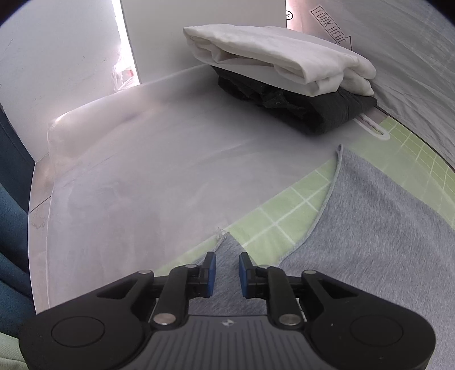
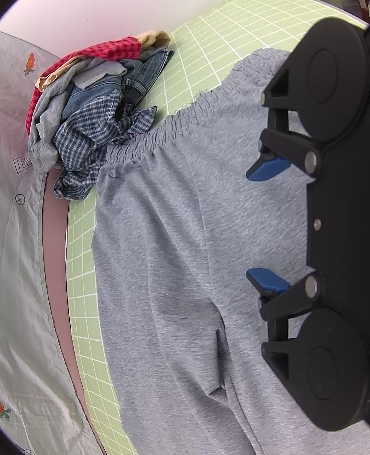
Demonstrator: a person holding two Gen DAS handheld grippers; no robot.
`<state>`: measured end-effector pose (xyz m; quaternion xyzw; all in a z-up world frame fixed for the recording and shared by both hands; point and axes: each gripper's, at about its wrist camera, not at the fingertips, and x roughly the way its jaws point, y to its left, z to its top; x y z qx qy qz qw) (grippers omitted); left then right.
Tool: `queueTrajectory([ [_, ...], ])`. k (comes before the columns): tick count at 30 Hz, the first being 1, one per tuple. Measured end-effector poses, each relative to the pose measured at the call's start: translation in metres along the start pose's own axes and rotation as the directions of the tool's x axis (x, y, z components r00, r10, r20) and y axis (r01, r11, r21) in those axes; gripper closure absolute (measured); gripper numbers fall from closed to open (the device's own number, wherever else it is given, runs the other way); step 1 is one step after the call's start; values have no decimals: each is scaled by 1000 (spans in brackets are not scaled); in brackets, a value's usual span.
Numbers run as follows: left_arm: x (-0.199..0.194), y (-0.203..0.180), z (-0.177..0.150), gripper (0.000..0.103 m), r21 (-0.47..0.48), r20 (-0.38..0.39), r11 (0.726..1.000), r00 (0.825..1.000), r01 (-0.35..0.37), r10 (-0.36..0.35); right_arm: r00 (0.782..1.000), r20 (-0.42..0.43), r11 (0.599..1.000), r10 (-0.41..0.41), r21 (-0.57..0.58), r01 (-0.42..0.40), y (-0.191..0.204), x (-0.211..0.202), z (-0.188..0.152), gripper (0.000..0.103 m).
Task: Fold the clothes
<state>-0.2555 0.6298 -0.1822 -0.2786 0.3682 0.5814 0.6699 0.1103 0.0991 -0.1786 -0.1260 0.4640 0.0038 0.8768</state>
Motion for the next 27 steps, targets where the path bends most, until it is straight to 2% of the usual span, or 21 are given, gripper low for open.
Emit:
queueTrajectory([
  [4,-11,-18,-11,66,50,2,998,999,47,-47,1000,11,1000,-1,12,1,-7,-4,-1,34],
  [6,-17,-33,-19,62,85,-5,993,996,84,-84,1000,12,999,-2,34,2,-16,-5,-4,34],
  [12,-42,-75,-53,60,164,-56,966,980,200,-193,1000,19,990,-24,140,21,-57,-11,-18,34],
  [16,-68,-91,-81,55,202,-86,943,964,265,-253,999,9,967,-53,251,49,-97,-14,-40,33],
  [20,-93,-104,-112,53,257,-109,917,952,305,-286,996,10,923,-87,377,77,-143,-20,-62,32],
  [21,-99,-107,-120,53,273,-114,912,952,306,-285,996,15,908,-91,411,77,-154,-21,-66,28],
  [22,-103,-108,-127,52,284,-122,908,951,307,-284,996,12,892,-86,446,71,-166,-21,-69,26],
  [27,-124,-109,-159,51,315,-152,896,949,312,-277,1000,-4,799,3,601,-1,-216,0,-78,26],
])
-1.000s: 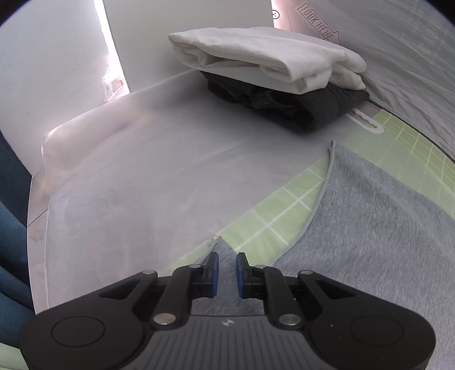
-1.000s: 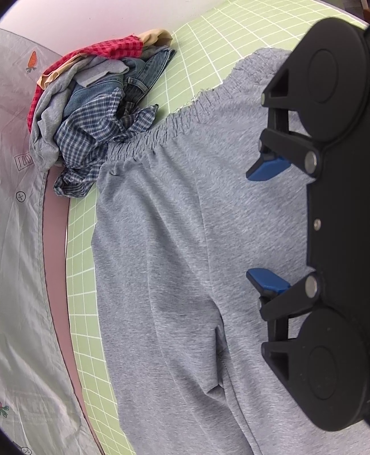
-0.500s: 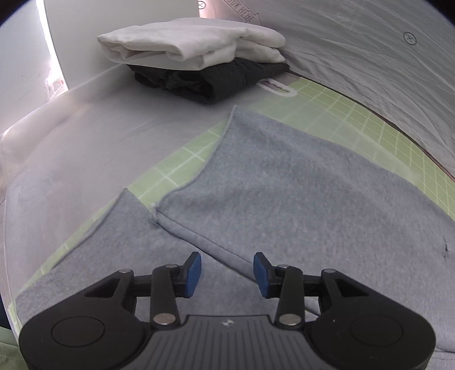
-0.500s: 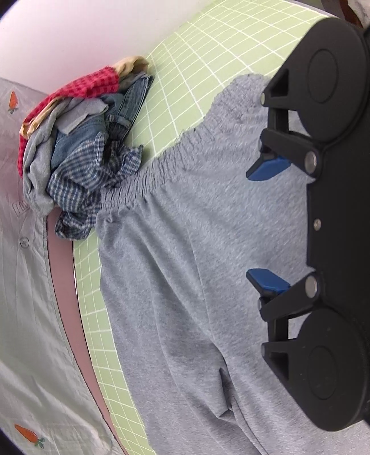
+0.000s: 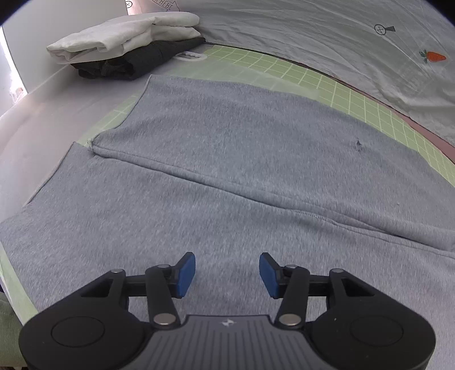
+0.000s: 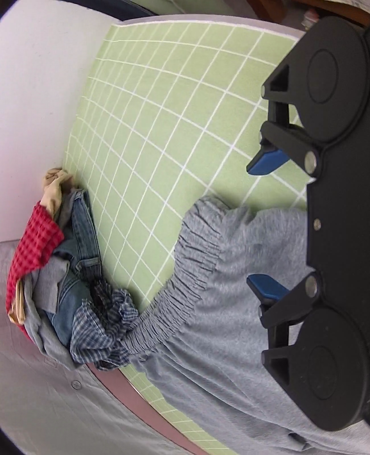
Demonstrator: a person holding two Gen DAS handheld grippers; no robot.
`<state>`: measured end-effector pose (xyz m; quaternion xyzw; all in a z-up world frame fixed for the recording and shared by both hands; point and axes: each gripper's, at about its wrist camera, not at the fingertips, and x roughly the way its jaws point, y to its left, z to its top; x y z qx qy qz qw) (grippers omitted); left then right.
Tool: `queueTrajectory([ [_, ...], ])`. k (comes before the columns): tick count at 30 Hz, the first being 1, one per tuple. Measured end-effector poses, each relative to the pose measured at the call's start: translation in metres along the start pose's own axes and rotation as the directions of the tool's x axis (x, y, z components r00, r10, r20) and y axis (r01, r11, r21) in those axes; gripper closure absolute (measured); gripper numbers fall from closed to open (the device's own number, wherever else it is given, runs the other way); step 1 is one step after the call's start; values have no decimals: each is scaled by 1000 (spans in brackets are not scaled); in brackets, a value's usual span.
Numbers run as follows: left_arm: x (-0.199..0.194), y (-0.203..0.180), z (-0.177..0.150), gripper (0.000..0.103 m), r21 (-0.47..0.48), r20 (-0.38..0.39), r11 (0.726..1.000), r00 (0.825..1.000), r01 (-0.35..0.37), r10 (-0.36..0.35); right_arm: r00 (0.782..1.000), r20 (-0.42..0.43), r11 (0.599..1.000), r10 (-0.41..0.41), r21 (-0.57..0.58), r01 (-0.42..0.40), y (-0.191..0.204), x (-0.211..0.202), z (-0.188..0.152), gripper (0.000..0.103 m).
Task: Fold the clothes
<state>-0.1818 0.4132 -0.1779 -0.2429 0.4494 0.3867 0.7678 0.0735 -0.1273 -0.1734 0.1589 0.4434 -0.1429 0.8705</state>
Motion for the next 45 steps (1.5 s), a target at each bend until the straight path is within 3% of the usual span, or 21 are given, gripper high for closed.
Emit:
queueTrajectory([
  [3,-5,-4,-14,50,-9,-28,1000,1000,-5,5,999,-15,999,35,-33,-35,1,11,6,33],
  [5,-8,-4,-22,50,-18,-39,1000,999,-12,11,999,-32,995,33,-95,-36,6,18,10,51],
  [6,-10,-3,-25,50,-22,-42,1000,999,-17,16,998,-40,993,39,-114,-44,7,21,12,70],
  [9,-15,4,-32,49,-48,-41,998,998,-44,42,999,-10,992,37,-117,-38,2,20,17,92],
  [10,-16,8,-34,49,-61,-40,997,998,-55,53,1000,11,994,26,-110,-25,-1,19,19,93],
  [14,-19,31,-41,45,-119,-39,986,993,-118,114,999,35,993,-39,-114,42,-12,21,25,94],
  [17,-20,60,-45,44,-194,-49,965,984,-176,169,997,33,982,-68,-172,73,-8,19,19,85],
  [18,-20,70,-46,44,-218,-53,957,982,-191,184,996,34,979,-77,-189,82,-7,18,17,76],
  [24,-22,119,-51,43,-324,-55,909,965,-261,257,997,35,977,-66,-202,71,2,-3,-3,65],
  [28,-19,147,-51,43,-388,-69,882,963,-266,259,999,25,975,-46,-214,50,13,-14,-18,54],
  [39,-15,182,-39,42,-445,-46,845,950,-297,310,1000,-17,964,-8,-266,3,40,-24,-49,52],
  [45,-17,199,-30,41,-490,-23,826,951,-279,307,999,-38,970,1,-241,-11,38,-23,-52,51],
])
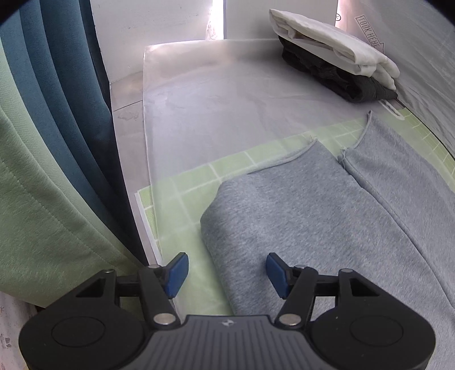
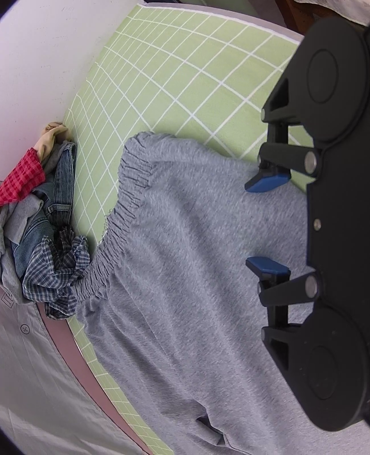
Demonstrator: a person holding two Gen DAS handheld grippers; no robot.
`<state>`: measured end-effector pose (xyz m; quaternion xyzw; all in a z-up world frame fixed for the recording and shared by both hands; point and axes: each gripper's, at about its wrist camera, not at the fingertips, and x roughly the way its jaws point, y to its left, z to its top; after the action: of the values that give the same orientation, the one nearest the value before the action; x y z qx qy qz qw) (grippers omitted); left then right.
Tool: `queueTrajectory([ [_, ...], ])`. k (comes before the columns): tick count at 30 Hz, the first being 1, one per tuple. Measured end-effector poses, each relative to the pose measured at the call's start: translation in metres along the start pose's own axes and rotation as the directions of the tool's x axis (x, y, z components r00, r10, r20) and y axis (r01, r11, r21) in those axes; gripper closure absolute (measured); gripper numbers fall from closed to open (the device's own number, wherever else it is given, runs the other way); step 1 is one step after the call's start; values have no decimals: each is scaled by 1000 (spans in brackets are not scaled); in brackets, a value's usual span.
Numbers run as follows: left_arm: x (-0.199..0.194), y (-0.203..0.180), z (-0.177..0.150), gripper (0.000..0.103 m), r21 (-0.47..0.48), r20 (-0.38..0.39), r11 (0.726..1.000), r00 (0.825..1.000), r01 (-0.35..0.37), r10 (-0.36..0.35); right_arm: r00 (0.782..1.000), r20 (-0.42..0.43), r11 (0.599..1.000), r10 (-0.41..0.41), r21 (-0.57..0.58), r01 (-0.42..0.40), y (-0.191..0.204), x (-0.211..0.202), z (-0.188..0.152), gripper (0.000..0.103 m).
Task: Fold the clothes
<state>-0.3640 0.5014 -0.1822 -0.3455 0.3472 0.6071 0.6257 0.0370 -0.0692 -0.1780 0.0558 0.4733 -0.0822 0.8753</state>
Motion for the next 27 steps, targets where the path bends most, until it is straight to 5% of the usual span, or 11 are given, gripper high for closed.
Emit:
queueTrajectory([
  [3,3,-1,5,44,-4,4,1000,1000,16,-16,1000,0,1000,-2,0,2,0,-1,-2,50],
  [5,4,-4,6,59,-3,2,1000,1000,30,-30,1000,1,1000,-4,-2,4,1,-1,-2,49],
  [6,5,-7,7,82,4,-1,999,999,42,-42,1000,0,1000,-4,-3,4,1,-1,-2,48],
  [7,4,-11,7,90,15,1,998,998,56,-56,1000,-1,1000,-4,-4,4,2,-1,-2,47],
  [10,-3,-28,3,101,87,41,991,993,104,-108,1000,-4,1000,-3,-15,3,4,-1,-2,45],
  [16,-23,-84,-8,101,301,96,940,975,162,-198,1000,-4,1000,6,-23,-6,5,-2,-2,43],
  [21,-24,-142,-41,93,555,24,808,967,198,-253,1000,-5,999,12,-29,-12,6,-2,-2,43],
  [23,-22,-158,-53,82,620,-5,758,967,203,-256,1000,-5,999,14,-31,-14,6,-3,-2,42],
  [27,-33,-156,-64,76,644,3,730,953,229,-303,1000,-4,999,18,-37,-19,6,-3,-1,41],
])
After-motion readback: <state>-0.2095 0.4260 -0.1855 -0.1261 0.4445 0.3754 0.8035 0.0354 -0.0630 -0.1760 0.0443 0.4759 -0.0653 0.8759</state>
